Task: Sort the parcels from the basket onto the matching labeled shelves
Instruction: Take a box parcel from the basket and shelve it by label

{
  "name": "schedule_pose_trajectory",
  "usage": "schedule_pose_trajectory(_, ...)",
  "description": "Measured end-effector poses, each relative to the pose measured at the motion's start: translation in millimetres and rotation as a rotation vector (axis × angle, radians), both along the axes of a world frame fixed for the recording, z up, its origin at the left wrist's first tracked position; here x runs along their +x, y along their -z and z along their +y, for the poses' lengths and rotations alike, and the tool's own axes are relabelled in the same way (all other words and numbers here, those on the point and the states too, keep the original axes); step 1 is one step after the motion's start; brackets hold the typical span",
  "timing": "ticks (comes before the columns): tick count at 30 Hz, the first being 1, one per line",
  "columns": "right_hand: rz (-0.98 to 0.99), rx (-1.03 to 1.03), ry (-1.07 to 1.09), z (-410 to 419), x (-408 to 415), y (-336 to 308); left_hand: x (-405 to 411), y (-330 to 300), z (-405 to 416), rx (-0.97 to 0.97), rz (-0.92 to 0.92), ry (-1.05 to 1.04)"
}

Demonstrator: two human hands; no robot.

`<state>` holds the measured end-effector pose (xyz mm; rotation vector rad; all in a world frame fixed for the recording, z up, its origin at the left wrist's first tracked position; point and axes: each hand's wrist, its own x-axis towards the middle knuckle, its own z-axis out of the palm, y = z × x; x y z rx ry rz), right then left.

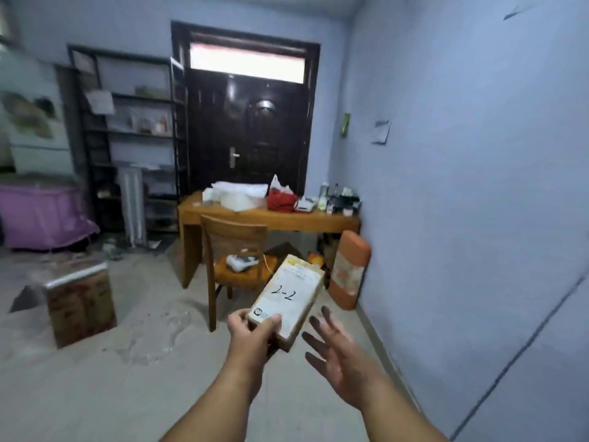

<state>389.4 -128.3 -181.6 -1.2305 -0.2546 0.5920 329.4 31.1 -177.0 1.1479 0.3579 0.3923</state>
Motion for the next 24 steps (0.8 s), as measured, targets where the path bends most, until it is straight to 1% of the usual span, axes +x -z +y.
schedule_pose_trajectory(3,-0.251,0.02,-0.052,16,3,-106,-2,-109,-6,0.122,-0.151,-0.016)
schedule_pose_trajectory(6,-0.448,0.064,0.007,18,-1,-206,-6,-206,-7,0.294,-0.294,0.011)
schedule_pose_trajectory(8,-0.564,0.052,0.075,12,-4,-257,-6,-254,-8,0.394,-0.347,0.081)
schedule_pose_trajectory(11,-0.767,-0.062,0.15,5,-11,-319,-5,-310,-14,0.399,-0.432,0.127)
schedule_pose_trajectory(13,-0.793,-0.082,0.222,4,-14,-350,-5,-335,-15,0.422,-0.473,0.135)
schedule_pose_trajectory(15,-0.798,-0.105,0.276,5,-19,-368,-9,-350,-16,0.452,-0.496,0.138)
schedule_pose_trajectory(17,-0.816,-0.142,0.306,7,-24,-375,-14,-357,-17,0.479,-0.493,0.132)
schedule_pose_trajectory(20,-0.808,-0.143,0.298,5,-31,-376,-22,-357,-19,0.482,-0.498,0.132)
schedule_pose_trajectory(22,-0.811,-0.153,0.287,1,-35,-377,-22,-356,-20,0.469,-0.528,0.139)
schedule_pose_trajectory(24,-0.849,-0.19,0.286,-8,-35,-379,-22,-358,-27,0.417,-0.573,0.174)
